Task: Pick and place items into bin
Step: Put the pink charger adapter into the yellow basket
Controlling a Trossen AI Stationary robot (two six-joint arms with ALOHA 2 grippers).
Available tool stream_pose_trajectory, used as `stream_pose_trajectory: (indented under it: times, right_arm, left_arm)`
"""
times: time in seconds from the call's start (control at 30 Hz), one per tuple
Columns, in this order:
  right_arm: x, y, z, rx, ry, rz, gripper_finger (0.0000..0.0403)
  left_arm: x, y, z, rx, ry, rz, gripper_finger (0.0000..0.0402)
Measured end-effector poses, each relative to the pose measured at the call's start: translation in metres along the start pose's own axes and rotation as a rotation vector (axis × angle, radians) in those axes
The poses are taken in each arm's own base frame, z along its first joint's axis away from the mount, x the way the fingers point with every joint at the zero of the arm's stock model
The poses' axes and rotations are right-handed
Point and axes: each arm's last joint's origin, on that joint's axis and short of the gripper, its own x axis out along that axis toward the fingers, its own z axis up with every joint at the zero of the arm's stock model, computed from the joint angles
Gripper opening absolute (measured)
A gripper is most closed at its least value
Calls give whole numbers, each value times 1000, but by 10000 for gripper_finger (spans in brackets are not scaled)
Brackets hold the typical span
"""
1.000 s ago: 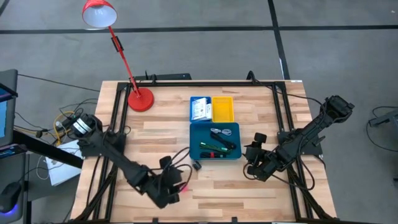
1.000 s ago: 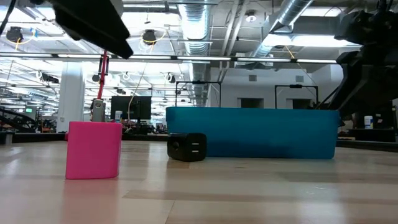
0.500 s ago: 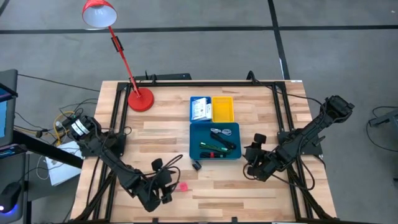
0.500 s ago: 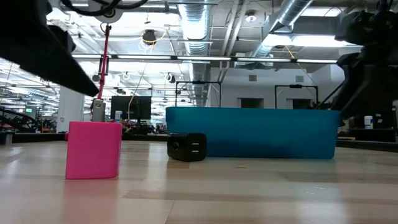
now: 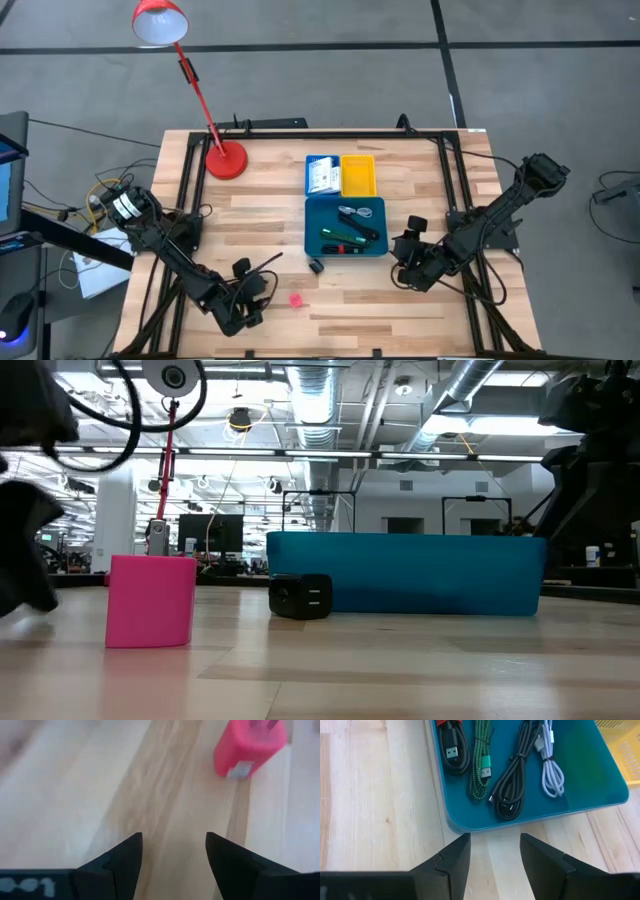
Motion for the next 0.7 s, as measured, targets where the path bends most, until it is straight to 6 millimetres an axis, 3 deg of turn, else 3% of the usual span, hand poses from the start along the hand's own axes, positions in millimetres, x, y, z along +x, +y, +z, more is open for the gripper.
stream_pose_trajectory:
  times: [0.17,0.4,0.7]
  right_arm:
    - [0,0,0,0,0,0,166]
    - [0,0,0,0,0,0,164]
    - [0,0,0,-2,2,-2,166]
  left_arm:
    - [2,4,-3,-73,27,-20,206]
    - [4,-2,2,-95,-73,-44,206]
    - [39,-12,-24,26,-192,-4,206]
